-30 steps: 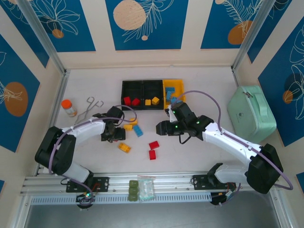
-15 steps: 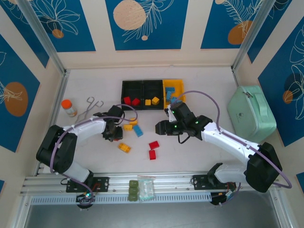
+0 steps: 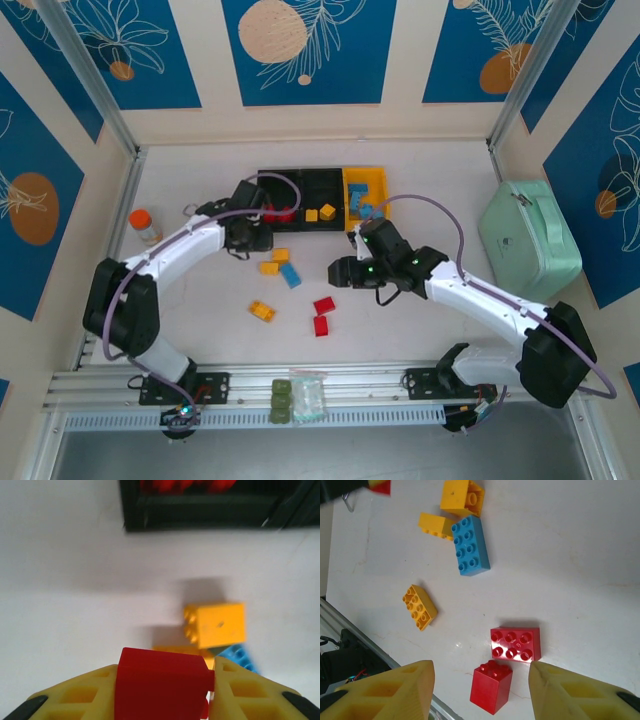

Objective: Sort the legos into containers by color
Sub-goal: Place the lego in the container.

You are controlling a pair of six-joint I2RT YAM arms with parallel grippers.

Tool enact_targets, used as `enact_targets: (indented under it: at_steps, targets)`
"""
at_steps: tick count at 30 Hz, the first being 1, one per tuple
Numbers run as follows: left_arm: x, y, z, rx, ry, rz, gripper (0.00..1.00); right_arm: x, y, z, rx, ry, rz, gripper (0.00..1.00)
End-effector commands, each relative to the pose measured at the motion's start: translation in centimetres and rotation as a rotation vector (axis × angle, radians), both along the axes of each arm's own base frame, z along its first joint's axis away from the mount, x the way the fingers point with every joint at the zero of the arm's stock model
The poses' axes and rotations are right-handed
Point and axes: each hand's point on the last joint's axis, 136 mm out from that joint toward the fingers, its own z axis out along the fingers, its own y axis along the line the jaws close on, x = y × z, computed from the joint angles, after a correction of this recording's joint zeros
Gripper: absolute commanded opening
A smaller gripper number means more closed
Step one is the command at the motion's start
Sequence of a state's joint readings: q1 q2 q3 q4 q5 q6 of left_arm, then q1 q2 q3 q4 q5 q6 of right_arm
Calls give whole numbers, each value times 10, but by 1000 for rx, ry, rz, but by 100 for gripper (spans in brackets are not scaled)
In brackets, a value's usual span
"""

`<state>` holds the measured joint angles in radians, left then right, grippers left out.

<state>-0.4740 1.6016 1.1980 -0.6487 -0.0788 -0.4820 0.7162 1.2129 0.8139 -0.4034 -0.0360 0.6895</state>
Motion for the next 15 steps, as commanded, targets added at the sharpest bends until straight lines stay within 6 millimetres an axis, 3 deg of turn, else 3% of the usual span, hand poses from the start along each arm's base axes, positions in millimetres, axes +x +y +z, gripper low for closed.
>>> enact_targets:
  at_steps: [1, 10, 15]
  targets:
    - [20, -8, 7, 7, -1, -36, 36, -6, -1, 3, 24, -1, -12, 52]
    - [86, -34, 18, 50, -57, -77, 36, -10, -7, 2, 16, 3, -38, 52]
    - [116, -41, 13, 97, -63, -94, 36, -12, -10, 1, 5, 8, -48, 52]
